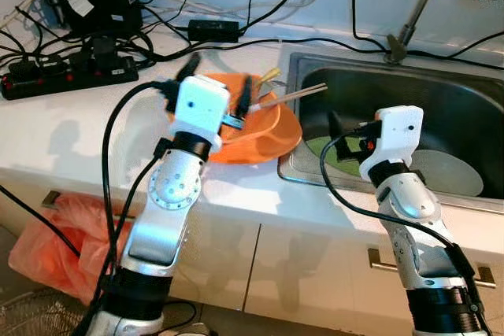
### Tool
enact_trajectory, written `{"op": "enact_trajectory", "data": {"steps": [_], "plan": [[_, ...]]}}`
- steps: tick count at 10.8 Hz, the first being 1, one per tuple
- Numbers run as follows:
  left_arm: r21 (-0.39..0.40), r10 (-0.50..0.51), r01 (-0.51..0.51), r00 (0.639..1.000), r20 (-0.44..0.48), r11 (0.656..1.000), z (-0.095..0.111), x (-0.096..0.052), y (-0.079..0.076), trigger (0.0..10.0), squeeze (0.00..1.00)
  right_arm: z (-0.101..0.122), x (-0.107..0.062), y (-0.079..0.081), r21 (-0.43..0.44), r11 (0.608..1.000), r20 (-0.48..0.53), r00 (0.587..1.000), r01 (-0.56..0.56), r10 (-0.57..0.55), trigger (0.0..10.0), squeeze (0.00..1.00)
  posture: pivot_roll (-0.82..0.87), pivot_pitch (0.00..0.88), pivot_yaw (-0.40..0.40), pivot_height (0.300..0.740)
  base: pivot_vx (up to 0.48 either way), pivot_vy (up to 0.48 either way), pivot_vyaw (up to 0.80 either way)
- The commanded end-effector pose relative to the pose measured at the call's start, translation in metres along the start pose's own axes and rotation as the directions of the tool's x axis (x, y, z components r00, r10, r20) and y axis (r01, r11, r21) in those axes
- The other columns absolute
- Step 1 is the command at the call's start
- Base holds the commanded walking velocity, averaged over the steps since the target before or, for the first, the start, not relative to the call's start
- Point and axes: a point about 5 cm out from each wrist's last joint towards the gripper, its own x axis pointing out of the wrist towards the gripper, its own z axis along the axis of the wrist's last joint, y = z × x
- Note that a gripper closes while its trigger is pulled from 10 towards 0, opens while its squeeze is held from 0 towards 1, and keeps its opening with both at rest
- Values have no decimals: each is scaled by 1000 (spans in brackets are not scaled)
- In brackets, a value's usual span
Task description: Kitchen organization
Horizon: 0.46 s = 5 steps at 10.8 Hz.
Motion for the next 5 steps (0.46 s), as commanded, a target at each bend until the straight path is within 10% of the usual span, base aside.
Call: {"op": "enact_trajectory", "data": {"steps": [1,5], "plan": [[2,24,-24,1000,15,1000,3,5,1,10000,0,4,0,-4,-1,1000,20,1000,17,-17,10000,0,100,0,-17,740,0,0,0],[-39,81,-81,997,0,996,1,14,2,10000,0,8,-1,-2,6,1000,32,999,27,-27,10000,0,84,0,1,740,0,-155,0]]}}
